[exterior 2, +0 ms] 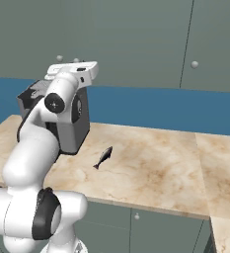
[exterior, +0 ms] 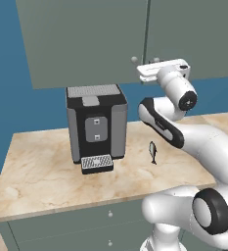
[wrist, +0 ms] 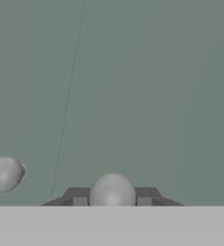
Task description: Retrieve the tupperware from the cabinet, then place the raw meat into the tupperware to avoid contamination.
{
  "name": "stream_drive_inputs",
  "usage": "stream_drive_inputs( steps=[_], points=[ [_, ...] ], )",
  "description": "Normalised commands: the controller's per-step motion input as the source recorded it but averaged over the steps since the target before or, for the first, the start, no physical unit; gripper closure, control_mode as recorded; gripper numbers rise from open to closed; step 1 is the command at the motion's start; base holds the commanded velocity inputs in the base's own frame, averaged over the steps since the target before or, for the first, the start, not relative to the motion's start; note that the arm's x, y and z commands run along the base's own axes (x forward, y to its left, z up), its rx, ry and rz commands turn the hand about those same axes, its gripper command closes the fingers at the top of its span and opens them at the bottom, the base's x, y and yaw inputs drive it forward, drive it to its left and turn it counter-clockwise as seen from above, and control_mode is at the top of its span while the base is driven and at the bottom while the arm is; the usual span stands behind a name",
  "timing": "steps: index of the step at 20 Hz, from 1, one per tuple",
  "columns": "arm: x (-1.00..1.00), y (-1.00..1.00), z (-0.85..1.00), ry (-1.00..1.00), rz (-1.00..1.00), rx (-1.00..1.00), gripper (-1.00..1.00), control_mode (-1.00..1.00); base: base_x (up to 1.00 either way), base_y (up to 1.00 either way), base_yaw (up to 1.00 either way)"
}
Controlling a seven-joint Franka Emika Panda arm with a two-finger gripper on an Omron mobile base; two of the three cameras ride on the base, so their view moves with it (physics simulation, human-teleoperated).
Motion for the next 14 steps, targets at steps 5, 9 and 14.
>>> stream_drive_inputs(
  steps=[5,9,14],
  points=[
    [-0.28,-0.02,0.12,0.02,0.00,0.00,1.00,-1.00,0.00,0.00,0.00],
    [-0.31,-0.06,0.13,0.03,0.00,0.00,1.00,-1.00,0.00,0.00,0.00],
    [-0.33,-0.10,0.13,0.04,0.00,0.01,1.00,-1.00,0.00,0.00,0.00]
  ],
)
